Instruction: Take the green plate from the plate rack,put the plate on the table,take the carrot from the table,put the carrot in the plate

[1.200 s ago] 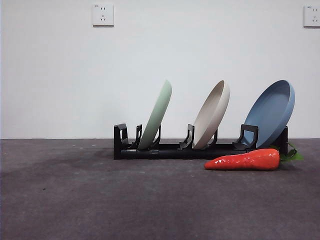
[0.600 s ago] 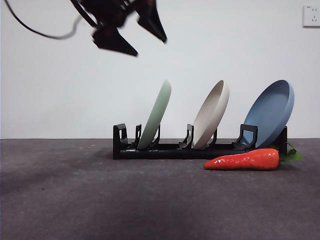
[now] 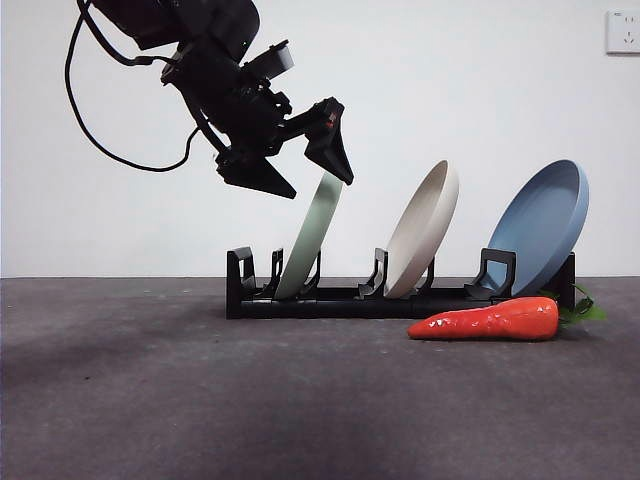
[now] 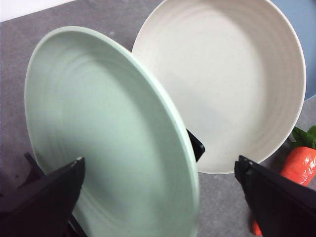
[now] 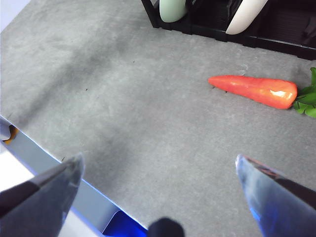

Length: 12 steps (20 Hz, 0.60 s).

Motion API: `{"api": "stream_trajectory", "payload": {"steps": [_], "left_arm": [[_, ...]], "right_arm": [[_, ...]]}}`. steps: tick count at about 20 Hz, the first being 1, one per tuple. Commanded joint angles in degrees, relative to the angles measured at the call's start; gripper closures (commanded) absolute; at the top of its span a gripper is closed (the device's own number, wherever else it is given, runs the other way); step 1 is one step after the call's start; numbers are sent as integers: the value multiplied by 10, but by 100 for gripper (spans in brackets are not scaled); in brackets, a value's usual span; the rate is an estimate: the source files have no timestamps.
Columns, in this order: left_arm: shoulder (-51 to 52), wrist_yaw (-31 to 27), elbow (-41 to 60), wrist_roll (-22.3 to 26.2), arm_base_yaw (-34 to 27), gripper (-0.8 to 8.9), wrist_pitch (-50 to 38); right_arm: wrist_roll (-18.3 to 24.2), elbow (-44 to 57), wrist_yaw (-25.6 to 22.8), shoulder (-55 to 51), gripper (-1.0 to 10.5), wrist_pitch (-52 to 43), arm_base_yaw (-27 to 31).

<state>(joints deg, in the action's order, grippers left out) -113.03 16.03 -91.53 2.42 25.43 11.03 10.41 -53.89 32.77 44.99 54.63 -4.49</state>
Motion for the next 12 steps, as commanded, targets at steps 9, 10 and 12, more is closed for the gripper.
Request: {"api": "stream_trajectory", "payload": {"steps": [9, 10, 12], "left_arm": [[-8, 38, 0, 6, 4, 671, 11], [-8, 38, 0, 6, 4, 671, 13], [-8, 38, 0, 6, 5, 713, 15]], "right_arm": [[-1, -2, -1, 0, 226, -1, -1], [-1, -2, -1, 0, 226, -1, -1], [-1, -2, -1, 0, 226, -1, -1]]}}
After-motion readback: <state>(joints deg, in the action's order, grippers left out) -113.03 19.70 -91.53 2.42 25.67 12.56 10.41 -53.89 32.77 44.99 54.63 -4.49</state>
